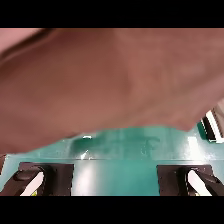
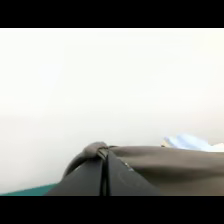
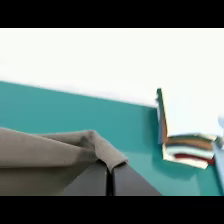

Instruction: Fold the shirts.

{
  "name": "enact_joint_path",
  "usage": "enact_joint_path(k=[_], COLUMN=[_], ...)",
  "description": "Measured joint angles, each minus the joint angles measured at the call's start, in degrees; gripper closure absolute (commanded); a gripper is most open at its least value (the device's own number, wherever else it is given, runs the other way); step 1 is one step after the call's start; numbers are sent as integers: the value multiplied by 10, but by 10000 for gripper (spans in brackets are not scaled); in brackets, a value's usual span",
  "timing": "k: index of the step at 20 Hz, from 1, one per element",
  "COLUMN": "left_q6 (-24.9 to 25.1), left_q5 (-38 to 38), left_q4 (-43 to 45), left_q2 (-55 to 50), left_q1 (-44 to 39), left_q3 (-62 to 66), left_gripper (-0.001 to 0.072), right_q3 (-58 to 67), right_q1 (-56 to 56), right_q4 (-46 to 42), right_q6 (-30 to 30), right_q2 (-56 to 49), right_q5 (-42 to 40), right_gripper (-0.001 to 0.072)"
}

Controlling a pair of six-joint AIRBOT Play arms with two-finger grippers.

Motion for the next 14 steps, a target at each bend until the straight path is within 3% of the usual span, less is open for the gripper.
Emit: enact_joint_path(k=[8,14], left_q6=[-1,21], left_q5=[-76,-36], left_q4=[16,9], left_q2=[-145,-350], left_q1=[-1,-1], left_q3=[-250,-327], left_gripper=[683,684], right_q3=[-162,-204], right_q1=[46,98], right_q4=[-17,-71], right_q6=[14,15], right_q2=[-156,-358], right_q5=[55,30], right_gripper=[699,699])
